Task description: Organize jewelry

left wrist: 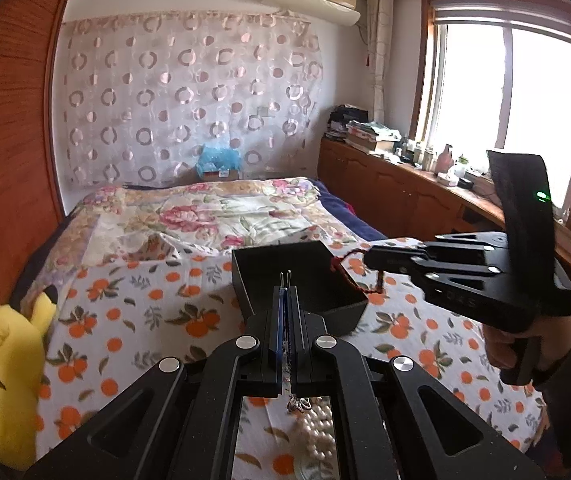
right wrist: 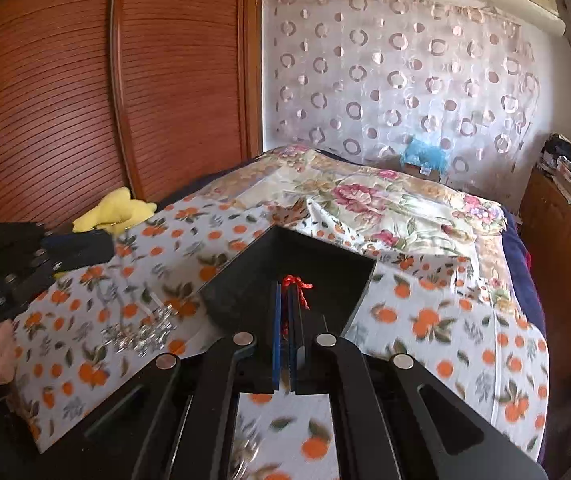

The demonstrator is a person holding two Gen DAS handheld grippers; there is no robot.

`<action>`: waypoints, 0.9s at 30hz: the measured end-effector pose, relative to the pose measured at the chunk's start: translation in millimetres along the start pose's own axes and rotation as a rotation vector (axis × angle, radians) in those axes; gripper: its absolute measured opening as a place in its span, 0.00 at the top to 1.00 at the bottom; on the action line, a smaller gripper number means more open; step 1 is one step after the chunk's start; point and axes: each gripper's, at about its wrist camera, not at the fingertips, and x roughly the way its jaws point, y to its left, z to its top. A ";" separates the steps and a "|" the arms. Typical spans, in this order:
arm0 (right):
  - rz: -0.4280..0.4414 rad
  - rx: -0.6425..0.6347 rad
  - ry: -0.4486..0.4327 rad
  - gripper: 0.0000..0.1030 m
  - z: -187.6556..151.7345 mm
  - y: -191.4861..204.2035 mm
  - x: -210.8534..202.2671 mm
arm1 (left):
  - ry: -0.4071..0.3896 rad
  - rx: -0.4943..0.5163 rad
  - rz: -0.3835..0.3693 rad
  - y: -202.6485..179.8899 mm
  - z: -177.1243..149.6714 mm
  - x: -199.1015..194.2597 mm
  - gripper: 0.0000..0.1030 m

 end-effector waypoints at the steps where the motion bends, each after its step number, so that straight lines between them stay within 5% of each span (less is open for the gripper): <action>1: 0.002 0.008 0.003 0.97 4.1 -4.2 6.7 | 0.000 0.003 0.003 0.7 2.7 2.2 0.99; 9: 0.043 0.072 0.030 0.94 11.1 -25.4 50.1 | 0.025 0.024 0.028 4.1 23.6 32.3 0.99; 11: 0.051 0.080 0.033 0.86 9.1 -27.5 53.9 | 0.026 0.032 0.031 3.7 28.0 40.1 0.99; 27: -0.026 0.103 0.053 0.84 -34.6 -52.7 24.0 | 0.099 0.029 0.043 -6.9 42.0 118.8 0.99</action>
